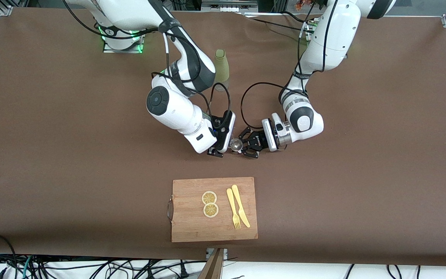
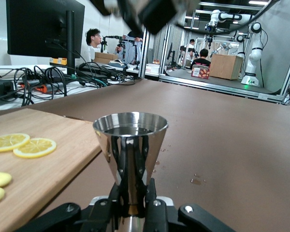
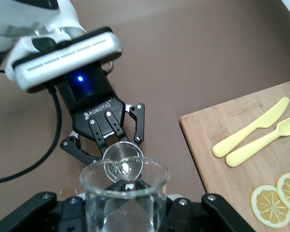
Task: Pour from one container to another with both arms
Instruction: 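Tilt the glass cup with the right gripper to pour into the jigger, then turn the glass cup upright and move both grippers apart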
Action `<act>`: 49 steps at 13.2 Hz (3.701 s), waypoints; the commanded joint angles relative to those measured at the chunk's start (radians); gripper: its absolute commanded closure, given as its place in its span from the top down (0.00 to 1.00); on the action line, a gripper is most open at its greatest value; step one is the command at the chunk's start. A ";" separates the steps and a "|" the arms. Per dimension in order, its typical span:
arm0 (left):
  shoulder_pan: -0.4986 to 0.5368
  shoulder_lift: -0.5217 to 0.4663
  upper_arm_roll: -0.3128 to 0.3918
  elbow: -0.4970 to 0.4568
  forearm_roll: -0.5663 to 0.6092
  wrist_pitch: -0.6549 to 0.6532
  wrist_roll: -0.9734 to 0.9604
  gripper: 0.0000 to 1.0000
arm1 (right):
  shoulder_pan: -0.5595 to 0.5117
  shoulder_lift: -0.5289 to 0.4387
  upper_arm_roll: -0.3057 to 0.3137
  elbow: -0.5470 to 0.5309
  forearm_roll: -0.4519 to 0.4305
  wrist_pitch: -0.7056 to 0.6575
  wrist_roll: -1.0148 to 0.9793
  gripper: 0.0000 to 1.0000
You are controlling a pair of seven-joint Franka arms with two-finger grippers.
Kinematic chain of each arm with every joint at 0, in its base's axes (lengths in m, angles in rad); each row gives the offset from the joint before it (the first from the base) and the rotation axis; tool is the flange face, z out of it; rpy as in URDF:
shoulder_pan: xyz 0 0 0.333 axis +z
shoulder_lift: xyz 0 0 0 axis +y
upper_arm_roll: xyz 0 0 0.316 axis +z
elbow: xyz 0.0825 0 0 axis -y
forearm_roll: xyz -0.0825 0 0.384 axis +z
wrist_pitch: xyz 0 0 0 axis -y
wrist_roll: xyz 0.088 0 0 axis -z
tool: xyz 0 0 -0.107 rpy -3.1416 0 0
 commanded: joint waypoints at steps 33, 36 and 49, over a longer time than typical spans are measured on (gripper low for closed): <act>0.013 -0.112 -0.056 -0.073 -0.056 0.046 0.042 0.00 | 0.022 -0.079 0.084 -0.101 -0.551 0.115 0.169 0.06; 0.013 -0.111 -0.056 -0.073 -0.056 0.046 0.042 0.00 | 0.016 -0.085 0.084 -0.107 -0.522 0.115 0.222 0.06; 0.039 -0.112 -0.054 -0.081 -0.052 0.034 0.044 0.00 | -0.096 -0.226 0.140 -0.219 -0.198 0.063 0.261 0.04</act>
